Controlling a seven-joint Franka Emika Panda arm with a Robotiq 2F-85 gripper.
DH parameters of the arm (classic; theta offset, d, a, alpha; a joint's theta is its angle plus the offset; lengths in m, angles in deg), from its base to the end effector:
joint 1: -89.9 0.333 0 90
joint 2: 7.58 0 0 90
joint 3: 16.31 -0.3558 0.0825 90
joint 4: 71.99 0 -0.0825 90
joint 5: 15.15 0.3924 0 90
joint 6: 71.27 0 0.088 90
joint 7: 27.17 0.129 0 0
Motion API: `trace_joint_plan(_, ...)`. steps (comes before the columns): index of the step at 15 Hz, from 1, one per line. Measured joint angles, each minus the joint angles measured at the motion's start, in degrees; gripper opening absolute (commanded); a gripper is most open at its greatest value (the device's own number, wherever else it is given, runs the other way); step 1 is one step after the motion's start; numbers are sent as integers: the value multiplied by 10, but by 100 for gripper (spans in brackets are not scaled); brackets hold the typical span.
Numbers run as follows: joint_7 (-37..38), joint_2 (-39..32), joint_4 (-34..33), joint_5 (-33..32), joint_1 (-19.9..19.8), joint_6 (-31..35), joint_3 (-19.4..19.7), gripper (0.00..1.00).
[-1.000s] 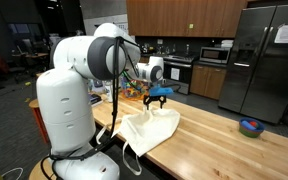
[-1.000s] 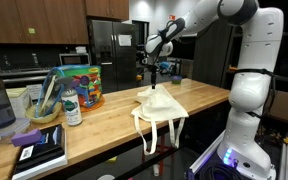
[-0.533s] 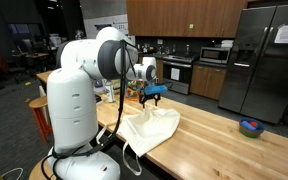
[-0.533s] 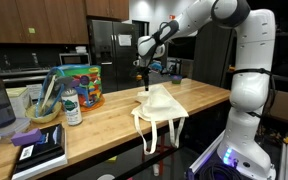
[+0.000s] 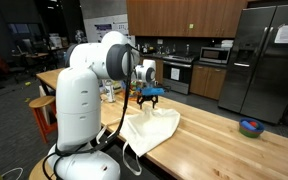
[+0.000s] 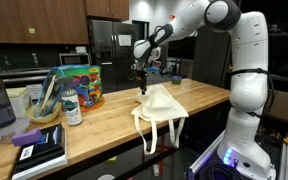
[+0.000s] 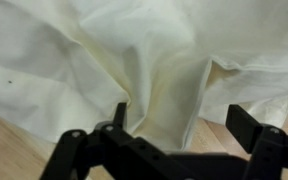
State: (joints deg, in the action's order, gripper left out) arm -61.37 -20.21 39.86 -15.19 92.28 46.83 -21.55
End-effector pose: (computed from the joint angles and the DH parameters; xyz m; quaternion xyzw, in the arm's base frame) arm 0.5965 0.0777 0.3706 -0.9328 -0.3560 0.0515 0.0222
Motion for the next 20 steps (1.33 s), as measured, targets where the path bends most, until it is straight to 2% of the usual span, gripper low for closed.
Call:
trace_joint_plan(7, 110, -18, -2, -10, 1, -14, 2, 100)
trace_joint_plan(10, 136, -28, -2, -11, 5, -19, 0, 100)
trace_joint_plan(11, 139, -34, -2, -11, 7, -19, -2, 75)
trace_joint_plan(13, 143, -45, -2, -11, 10, -19, -5, 68)
trace_joint_plan(20, 119, -52, -3, -29, 11, -8, -10, 13)
